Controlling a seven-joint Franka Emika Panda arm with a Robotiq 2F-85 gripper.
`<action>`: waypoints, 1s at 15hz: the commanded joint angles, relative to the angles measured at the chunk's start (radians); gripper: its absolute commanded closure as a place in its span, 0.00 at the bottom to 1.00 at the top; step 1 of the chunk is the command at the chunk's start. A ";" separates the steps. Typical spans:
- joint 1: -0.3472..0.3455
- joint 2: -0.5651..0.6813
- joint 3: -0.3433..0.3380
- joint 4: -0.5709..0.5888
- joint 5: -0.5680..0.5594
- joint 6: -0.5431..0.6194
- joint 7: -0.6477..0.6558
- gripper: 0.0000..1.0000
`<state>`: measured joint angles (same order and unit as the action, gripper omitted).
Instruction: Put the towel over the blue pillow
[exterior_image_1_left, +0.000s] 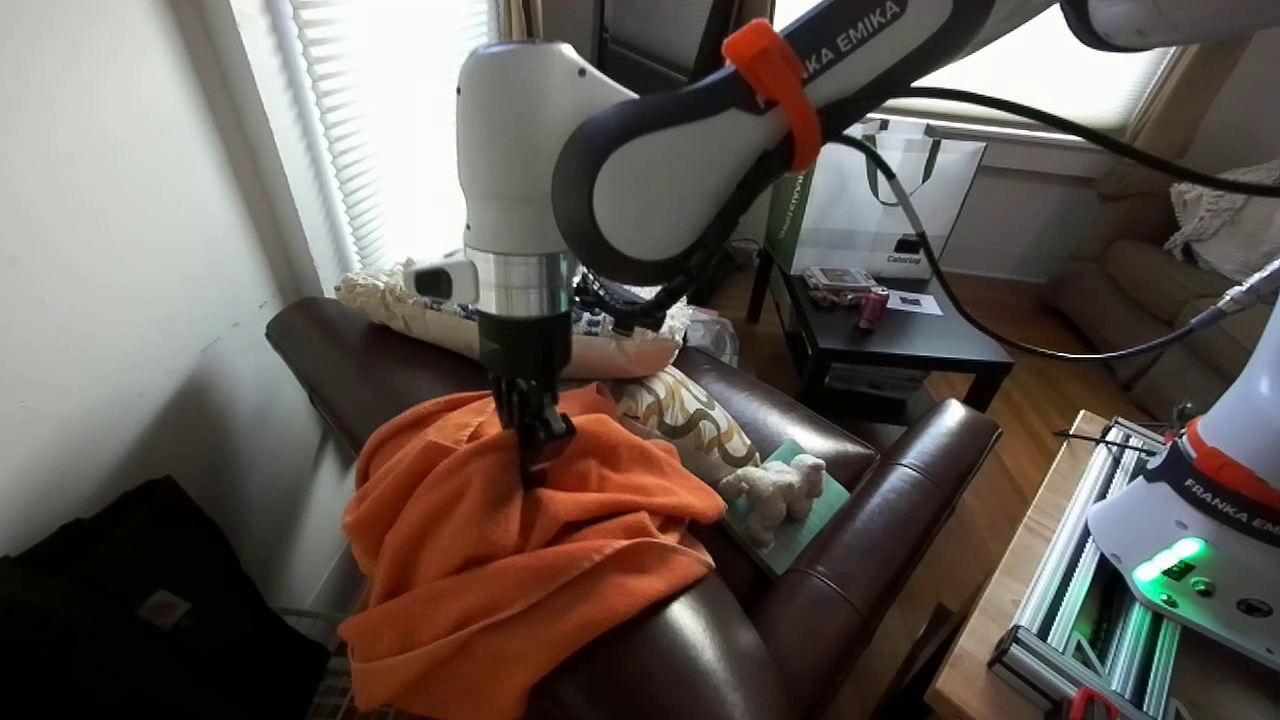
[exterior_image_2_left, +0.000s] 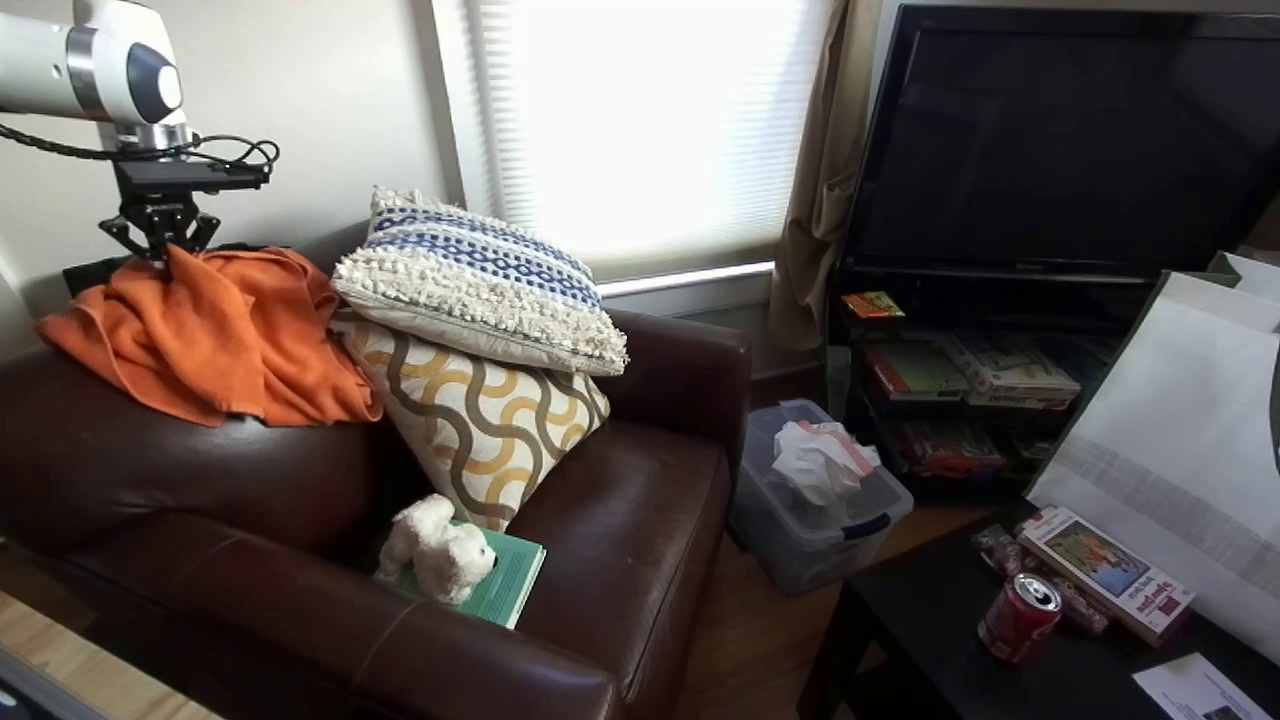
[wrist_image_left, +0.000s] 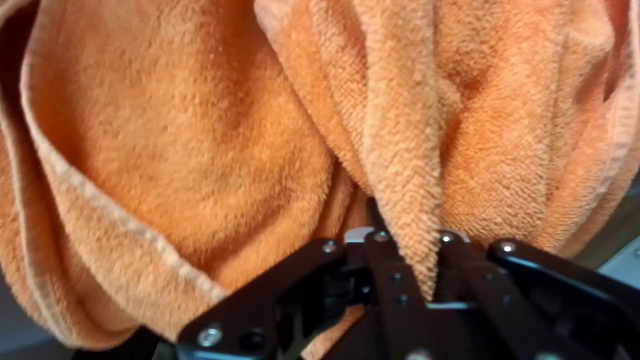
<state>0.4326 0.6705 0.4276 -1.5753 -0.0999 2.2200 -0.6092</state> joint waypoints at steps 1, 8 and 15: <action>-0.002 -0.079 0.018 0.036 0.019 0.097 0.031 0.97; -0.005 -0.277 -0.061 0.133 -0.026 0.168 0.215 0.97; -0.001 -0.248 -0.127 0.222 -0.084 0.226 0.342 0.97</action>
<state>0.4338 0.3950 0.3447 -1.4291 -0.1570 2.4020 -0.3527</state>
